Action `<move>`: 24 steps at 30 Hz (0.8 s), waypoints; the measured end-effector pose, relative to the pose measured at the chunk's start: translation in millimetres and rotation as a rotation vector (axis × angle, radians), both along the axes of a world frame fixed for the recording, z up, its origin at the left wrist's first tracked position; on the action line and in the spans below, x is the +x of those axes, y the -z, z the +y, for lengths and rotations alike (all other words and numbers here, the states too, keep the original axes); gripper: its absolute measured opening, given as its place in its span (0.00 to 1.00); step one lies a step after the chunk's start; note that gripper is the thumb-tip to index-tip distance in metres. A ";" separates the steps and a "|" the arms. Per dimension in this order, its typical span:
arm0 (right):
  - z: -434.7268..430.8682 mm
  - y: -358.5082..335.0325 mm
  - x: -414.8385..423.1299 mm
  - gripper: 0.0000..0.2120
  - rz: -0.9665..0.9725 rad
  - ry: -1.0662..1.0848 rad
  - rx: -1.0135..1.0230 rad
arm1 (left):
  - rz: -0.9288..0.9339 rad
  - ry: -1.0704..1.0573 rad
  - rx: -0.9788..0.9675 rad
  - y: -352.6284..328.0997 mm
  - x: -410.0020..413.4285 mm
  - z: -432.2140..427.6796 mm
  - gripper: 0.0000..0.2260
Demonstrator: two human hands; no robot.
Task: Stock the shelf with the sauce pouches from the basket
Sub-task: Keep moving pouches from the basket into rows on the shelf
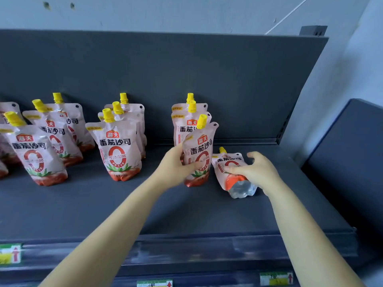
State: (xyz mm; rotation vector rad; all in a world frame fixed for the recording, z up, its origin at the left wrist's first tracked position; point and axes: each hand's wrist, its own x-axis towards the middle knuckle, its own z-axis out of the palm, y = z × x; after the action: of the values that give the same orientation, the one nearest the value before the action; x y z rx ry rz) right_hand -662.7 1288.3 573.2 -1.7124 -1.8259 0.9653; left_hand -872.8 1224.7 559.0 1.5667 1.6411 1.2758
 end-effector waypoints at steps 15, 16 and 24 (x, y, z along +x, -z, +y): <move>6.2 10.7 -0.2 0.32 0.179 0.002 -0.039 | 0.335 -0.348 0.615 -5.9 -5.8 -6.3 0.41; 6.5 11.6 -0.3 0.30 0.214 0.016 -0.035 | 0.404 -0.335 0.735 -8.1 3.4 -10.9 0.35; 3.1 14.4 9.4 0.37 0.421 0.051 -0.057 | 0.279 0.026 -0.223 8.4 75.5 -10.0 0.29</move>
State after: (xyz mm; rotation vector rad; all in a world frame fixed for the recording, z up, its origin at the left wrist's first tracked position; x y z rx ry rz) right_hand -653.3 1291.4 558.8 -1.4425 -1.4874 1.2553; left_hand -797.3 1214.8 550.6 1.6754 1.8531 0.8547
